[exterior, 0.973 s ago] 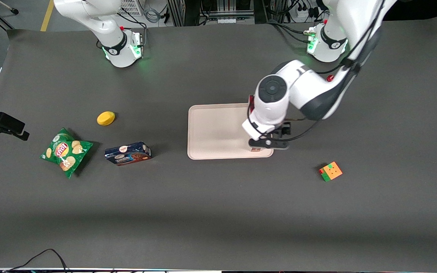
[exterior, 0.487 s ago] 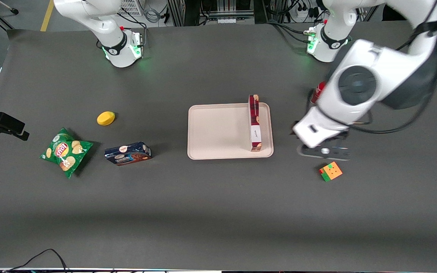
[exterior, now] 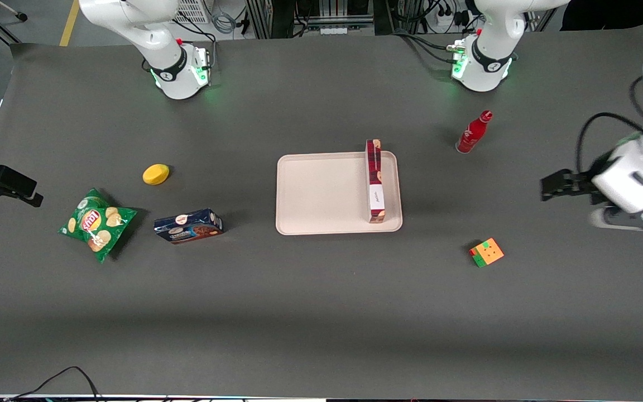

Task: Place red cookie box on tray
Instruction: 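Raise the left gripper away from the box on the tray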

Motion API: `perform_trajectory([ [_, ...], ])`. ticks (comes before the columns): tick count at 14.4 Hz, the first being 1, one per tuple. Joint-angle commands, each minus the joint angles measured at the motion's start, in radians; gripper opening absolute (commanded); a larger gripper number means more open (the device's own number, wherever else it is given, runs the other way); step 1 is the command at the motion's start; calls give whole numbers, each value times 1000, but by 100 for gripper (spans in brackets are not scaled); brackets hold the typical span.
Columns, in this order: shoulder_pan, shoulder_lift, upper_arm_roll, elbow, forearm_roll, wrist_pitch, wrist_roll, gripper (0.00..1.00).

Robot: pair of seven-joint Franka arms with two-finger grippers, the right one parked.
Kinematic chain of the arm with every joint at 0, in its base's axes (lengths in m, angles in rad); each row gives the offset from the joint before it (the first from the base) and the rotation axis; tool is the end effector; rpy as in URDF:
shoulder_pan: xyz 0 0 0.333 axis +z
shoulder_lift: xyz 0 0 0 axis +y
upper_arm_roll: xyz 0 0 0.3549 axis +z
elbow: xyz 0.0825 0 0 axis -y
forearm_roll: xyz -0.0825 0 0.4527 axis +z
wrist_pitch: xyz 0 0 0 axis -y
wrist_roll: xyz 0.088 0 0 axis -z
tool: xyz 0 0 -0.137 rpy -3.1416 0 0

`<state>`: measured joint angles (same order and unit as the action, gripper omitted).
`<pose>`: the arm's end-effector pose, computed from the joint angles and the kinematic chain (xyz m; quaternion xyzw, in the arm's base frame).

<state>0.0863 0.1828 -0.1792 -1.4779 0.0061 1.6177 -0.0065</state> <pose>0.6833 -0.0531 0.5697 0.9988 -0.0422 -0.0207 0.0122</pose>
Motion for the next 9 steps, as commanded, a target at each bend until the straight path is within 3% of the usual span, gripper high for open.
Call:
perform_trajectory([
  [1,-22,-123,43,-116,-17,-4,17,100],
  [9,-26,-328,38,-354,-31,54,-53,100],
])
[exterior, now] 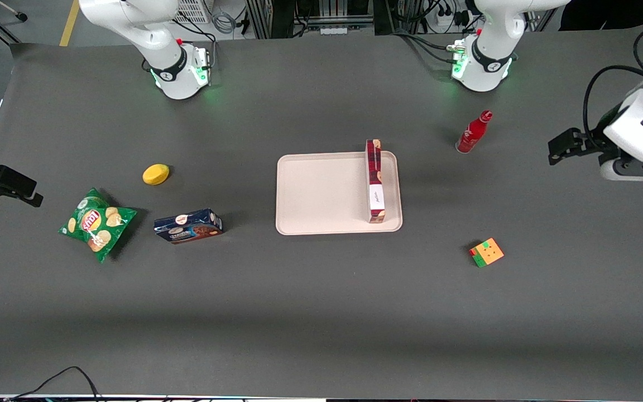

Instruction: Place red cookie box on tray

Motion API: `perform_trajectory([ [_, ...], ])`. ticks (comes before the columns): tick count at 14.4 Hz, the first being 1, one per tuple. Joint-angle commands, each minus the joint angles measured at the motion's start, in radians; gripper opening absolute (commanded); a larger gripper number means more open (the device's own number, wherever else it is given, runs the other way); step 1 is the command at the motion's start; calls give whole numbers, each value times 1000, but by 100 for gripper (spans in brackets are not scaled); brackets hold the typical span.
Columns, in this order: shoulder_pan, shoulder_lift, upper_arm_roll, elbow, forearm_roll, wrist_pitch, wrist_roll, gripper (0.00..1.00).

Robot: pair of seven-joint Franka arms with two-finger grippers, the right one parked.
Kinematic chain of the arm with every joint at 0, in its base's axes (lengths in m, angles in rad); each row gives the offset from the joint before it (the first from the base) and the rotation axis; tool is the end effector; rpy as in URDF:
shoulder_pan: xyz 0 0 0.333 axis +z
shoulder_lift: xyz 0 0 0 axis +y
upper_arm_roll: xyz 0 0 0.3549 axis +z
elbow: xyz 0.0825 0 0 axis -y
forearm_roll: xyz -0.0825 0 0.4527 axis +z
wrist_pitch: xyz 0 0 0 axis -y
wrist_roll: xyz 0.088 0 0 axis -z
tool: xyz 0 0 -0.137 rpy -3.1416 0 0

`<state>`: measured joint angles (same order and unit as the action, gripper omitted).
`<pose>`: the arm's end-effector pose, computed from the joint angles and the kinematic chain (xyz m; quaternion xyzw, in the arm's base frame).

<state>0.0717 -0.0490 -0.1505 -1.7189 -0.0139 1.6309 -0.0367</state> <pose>0.6042 -0.0513 0.5881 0.9996 -0.0203 -0.0199 0.0021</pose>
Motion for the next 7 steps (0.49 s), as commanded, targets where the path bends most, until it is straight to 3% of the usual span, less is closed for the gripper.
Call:
perform_trajectory([
  [1,-13,-94,9,-107,-12,41,-23,100],
  [7,-12,-58,11,-65,-6,33,-3,100],
])
